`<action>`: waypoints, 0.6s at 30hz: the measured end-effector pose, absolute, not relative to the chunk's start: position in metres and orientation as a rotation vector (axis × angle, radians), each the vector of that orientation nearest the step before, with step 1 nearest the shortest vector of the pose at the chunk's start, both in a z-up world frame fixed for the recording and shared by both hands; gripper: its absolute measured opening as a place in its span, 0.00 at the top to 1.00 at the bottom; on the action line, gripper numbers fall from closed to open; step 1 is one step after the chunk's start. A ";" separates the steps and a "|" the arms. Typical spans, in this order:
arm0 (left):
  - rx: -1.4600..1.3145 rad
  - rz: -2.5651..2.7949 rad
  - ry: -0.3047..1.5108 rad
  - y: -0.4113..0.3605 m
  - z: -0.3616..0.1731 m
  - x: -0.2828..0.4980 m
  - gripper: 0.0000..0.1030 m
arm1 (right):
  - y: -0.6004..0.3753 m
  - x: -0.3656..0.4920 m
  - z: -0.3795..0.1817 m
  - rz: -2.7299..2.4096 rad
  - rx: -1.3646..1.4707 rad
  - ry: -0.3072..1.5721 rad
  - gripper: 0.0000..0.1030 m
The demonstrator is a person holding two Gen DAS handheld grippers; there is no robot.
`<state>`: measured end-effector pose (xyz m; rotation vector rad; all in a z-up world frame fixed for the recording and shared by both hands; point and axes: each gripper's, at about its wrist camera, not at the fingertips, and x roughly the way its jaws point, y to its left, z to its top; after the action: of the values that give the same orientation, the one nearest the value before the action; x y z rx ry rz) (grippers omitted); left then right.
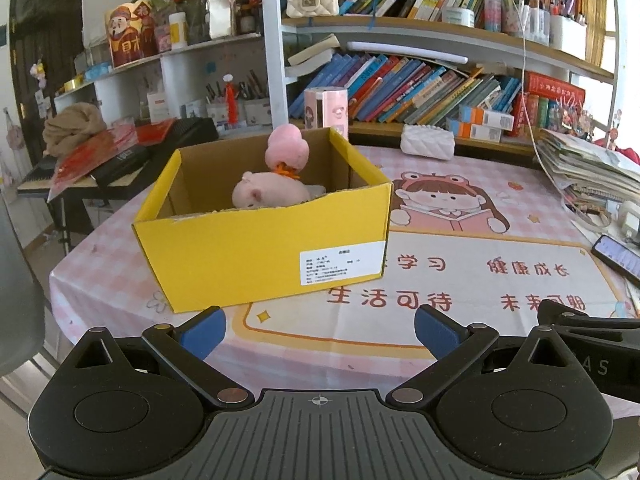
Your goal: Organize objects
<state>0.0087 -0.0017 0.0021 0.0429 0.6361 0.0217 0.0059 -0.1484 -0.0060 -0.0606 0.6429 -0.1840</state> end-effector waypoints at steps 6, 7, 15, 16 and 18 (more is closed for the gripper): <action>0.063 0.043 0.643 -0.007 -0.001 0.007 0.01 | -0.154 0.003 -0.009 -0.193 -0.046 0.655 0.00; 0.063 0.050 0.645 -0.007 -0.001 0.007 0.01 | -0.154 0.002 -0.009 -0.191 -0.045 0.652 0.00; 0.077 0.079 0.660 -0.012 -0.004 0.004 0.01 | -0.154 0.001 -0.013 -0.195 -0.047 0.676 0.00; 0.077 0.082 0.665 -0.012 -0.004 0.003 0.01 | -0.153 0.001 -0.013 -0.197 -0.050 0.679 0.00; 0.079 0.087 0.673 -0.013 -0.005 0.004 0.01 | -0.153 0.001 -0.014 -0.203 -0.056 0.684 0.00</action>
<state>0.0035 -0.0127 -0.0054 0.0786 0.6727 0.0873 0.0006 -0.1527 -0.0143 -0.0559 0.6837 -0.2028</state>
